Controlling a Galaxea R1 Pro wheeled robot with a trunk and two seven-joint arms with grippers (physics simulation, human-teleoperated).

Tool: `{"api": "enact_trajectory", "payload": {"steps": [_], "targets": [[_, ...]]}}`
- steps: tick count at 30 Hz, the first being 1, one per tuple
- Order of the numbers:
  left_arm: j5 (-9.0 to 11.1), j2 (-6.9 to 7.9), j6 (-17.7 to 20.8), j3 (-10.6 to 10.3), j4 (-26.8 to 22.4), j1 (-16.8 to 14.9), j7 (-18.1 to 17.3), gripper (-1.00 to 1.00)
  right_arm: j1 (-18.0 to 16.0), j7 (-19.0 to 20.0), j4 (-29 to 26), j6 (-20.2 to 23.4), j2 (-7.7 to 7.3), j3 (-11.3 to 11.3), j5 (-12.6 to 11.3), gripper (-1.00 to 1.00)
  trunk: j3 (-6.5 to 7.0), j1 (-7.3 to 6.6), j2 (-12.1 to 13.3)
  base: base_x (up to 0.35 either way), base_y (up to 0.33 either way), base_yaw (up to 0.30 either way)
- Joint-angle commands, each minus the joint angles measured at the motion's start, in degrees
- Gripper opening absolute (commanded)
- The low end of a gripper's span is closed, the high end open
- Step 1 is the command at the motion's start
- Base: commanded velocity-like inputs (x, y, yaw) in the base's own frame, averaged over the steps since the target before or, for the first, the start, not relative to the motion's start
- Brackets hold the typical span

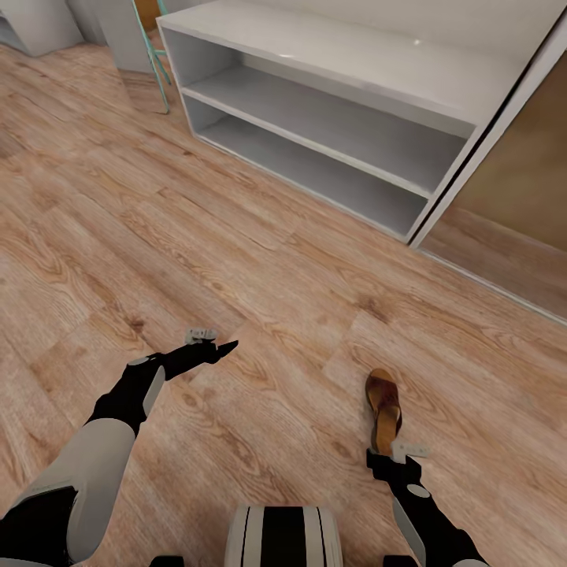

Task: Pick up the two gym shoes and the two sandals from the corridor floor and place them onto the hallstand (shoe rack) in the corridor, making sure they are on the rack and not on the floor. Arrange them so the two gym shoes are next to each other and the two sandals are next to each other.

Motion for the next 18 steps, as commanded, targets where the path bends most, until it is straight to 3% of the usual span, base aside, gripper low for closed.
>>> {"api": "enact_trajectory", "payload": {"steps": [1, 9, 18], "targets": [[-0.4, -0.05, 0.4, 0.4, -0.1, -0.1, -0.4, 1.00, 0.0, -0.1, -0.1, 0.0, -0.02, 0.1, -0.5, 1.00, -0.08, -0.01, 0.0, 0.000, 0.000, 0.174], [-0.4, -0.04, 0.4, 0.4, -0.1, 0.0, -0.4, 1.00, 0.0, -0.1, -0.1, 0.0, -0.02, 0.1, -0.5, 1.00, -0.19, -0.01, 0.0, 0.000, 0.000, 0.048], [-0.4, -0.04, 0.4, 0.4, -0.1, -0.1, -0.5, 1.00, 0.0, -0.1, -0.1, 0.0, -0.02, 0.1, -0.5, 1.00, -1.18, 0.06, -0.1, 0.000, 0.000, 0.082]]}}
